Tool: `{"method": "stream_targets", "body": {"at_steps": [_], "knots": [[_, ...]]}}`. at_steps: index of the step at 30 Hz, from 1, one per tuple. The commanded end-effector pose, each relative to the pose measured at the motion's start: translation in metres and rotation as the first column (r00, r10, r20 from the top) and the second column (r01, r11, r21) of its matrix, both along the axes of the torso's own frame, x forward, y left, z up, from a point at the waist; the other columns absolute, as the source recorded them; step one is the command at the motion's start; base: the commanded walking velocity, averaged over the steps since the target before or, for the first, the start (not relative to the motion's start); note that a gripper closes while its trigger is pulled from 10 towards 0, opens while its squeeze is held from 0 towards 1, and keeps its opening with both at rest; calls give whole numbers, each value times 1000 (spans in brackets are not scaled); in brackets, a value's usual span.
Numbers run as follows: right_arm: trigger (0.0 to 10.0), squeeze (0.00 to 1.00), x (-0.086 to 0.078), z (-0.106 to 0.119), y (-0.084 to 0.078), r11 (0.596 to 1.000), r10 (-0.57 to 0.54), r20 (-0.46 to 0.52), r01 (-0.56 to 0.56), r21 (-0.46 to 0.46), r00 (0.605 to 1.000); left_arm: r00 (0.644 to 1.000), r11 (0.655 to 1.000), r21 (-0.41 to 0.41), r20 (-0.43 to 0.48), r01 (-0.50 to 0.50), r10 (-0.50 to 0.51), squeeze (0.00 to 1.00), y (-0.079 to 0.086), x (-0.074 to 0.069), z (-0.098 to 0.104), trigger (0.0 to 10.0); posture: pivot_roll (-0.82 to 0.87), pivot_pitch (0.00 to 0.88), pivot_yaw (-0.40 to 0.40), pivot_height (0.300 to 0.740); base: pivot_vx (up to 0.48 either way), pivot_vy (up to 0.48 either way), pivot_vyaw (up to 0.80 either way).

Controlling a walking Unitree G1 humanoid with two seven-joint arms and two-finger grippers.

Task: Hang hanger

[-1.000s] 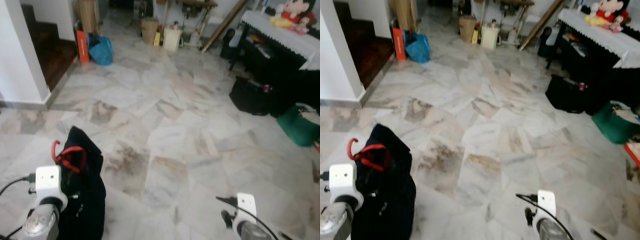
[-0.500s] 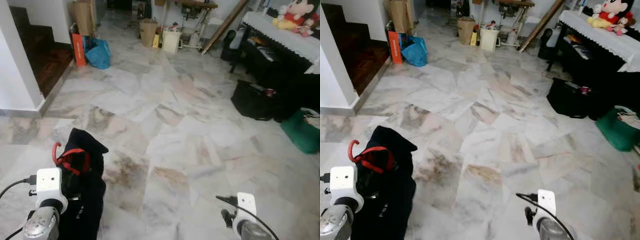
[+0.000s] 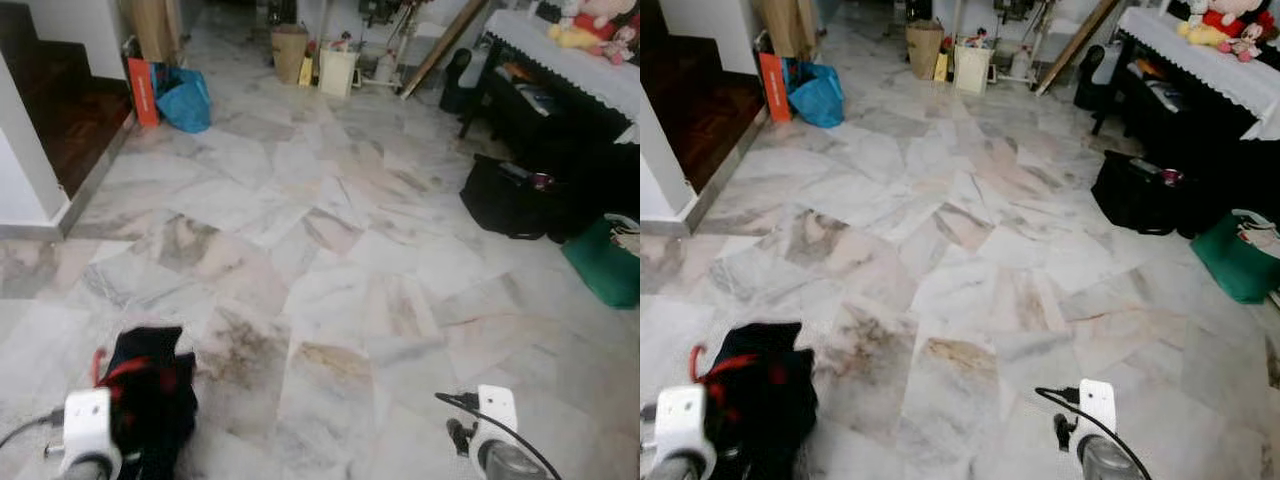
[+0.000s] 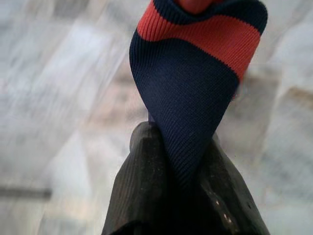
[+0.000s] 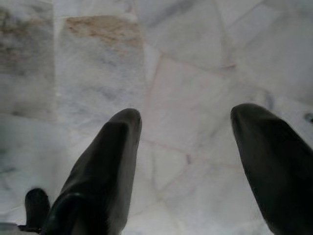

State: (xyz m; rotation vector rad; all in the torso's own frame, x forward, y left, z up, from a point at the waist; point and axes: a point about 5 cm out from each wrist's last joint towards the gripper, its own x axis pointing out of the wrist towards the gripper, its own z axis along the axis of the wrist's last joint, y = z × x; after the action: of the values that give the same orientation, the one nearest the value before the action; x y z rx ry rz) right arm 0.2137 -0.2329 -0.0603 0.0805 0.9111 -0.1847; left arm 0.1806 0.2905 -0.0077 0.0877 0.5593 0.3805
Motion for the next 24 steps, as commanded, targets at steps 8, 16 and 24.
{"method": "stream_targets", "body": {"at_steps": [8, 16, 24], "knots": [[10000, 0, -3, 0, -8, 999, -6, -21, 5, -33, 1000, 964, 998, -66, -265, -11, -7, 0, -9, -26, -51, 10000, 119, 0, -114, 716, 0, 0, 0], [10000, 0, -5, -3, -1, 1000, -11, -37, 10, -23, 999, 933, 995, -97, -357, -6, -29, 0, -12, -31, -64, 10000, 118, 0, -61, 716, 0, 0, 0], [10000, 0, -7, -6, 5, 1000, -10, -76, 9, -21, 997, 866, 994, -113, -498, -6, -51, 0, -13, -65, -80, 10000, 109, 0, -32, 716, 0, 0, 0]]}}
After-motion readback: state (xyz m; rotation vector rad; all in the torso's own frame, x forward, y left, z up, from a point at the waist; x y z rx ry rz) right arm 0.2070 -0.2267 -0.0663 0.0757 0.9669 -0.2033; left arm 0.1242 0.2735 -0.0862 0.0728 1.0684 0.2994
